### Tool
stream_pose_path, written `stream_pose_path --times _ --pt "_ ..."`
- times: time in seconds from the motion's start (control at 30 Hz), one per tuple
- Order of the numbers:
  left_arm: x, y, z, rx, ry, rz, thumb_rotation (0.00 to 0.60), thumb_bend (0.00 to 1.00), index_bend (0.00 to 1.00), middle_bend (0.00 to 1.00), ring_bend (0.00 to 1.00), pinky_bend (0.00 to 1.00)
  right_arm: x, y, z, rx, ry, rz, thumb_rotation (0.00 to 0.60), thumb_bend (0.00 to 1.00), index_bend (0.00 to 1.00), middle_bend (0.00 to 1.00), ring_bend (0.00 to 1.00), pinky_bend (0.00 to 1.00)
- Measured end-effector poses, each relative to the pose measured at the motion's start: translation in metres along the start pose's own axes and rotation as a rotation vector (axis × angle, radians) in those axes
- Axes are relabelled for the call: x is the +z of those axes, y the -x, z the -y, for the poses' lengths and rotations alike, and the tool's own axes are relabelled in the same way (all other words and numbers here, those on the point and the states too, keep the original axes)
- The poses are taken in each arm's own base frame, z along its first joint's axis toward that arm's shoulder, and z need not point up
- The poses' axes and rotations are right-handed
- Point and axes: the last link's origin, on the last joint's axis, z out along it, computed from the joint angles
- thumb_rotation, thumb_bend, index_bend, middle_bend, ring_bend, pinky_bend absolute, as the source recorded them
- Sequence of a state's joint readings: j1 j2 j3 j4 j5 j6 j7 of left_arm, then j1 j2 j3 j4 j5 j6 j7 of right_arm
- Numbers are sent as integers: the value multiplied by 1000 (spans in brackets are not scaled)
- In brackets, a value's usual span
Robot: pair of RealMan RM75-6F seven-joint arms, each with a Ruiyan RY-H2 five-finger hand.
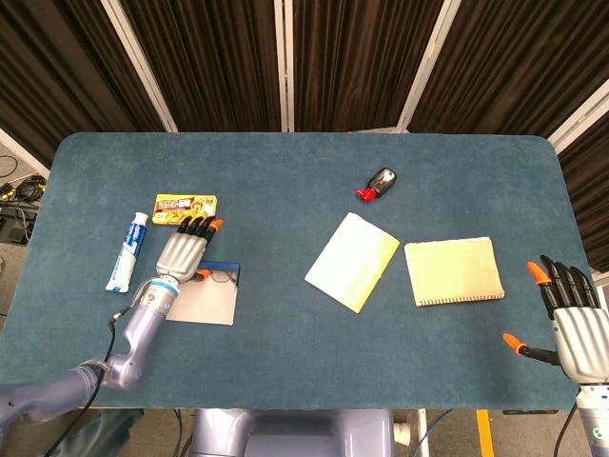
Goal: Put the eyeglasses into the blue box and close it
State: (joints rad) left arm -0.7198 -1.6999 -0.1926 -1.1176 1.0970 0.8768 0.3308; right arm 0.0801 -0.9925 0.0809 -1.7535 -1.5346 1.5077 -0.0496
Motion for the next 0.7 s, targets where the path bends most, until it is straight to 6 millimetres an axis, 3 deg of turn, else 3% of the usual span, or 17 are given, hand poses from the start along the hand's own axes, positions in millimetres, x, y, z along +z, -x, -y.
stream_pose_path --times 0.4,0.7 --pt "-34 -18 22 -61 26 -50 600 273 0 0 0 0 -3 -2 2 9 -11 -3 600 0 13 0 0 0" --pt "-83 -19 26 -90 122 -46 600 285 22 0 0 0 -7 -5 5 16 -28 -10 600 0 13 0 0 0"
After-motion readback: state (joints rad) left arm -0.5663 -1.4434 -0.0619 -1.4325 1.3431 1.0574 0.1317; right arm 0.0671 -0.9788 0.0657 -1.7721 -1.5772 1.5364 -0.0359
